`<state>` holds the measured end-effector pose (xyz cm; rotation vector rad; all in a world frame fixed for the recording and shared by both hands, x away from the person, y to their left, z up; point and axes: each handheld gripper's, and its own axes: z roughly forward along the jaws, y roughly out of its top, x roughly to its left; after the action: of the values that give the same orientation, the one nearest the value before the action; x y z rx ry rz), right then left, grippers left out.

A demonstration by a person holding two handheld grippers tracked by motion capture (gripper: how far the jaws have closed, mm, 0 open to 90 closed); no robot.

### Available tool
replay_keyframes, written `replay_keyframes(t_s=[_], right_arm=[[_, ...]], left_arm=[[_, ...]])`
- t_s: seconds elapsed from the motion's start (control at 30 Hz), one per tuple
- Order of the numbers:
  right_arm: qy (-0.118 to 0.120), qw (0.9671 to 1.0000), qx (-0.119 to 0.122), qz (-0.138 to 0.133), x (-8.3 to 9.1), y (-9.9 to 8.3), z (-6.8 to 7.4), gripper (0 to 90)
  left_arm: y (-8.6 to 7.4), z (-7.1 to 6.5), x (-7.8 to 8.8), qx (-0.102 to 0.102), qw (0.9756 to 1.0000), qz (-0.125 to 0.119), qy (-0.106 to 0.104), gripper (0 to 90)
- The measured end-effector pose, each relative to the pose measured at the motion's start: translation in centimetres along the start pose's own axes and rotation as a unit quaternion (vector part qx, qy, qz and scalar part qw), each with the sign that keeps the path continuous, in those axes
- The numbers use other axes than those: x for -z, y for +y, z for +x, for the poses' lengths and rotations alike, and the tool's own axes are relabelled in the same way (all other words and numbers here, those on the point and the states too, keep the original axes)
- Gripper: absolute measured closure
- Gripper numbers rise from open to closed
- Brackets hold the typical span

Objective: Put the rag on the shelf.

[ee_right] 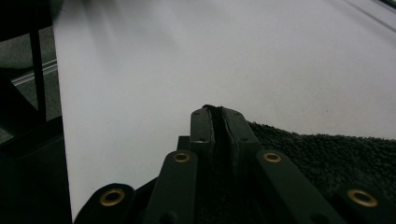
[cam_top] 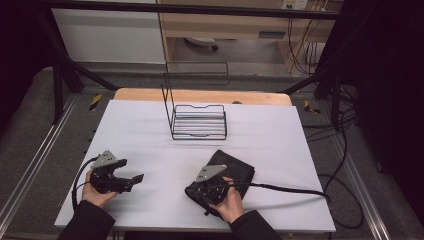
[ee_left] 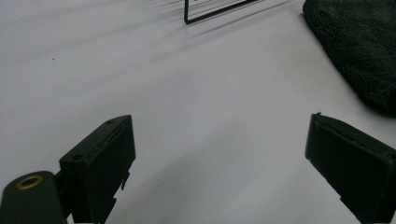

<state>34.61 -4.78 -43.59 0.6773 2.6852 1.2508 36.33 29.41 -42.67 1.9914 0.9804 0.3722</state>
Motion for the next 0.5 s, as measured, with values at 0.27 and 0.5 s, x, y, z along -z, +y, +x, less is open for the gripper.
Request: replay_keyframes(t_s=[0.27,0.5], right_arm=[[-0.008,0.9997,-0.008,-0.022,1.0,0.6,-0.5,51.3],[-0.066,0.9947,-0.042,-0.066,5.2,0.3,-3.9,33.2]], left_arm=[[0.1,-0.2,0.1,0.003,1.0,0.0,0.0,8.4],[0.5,-0.8,-0.2,0.005,1.0,0.003,-0.004,8.3]])
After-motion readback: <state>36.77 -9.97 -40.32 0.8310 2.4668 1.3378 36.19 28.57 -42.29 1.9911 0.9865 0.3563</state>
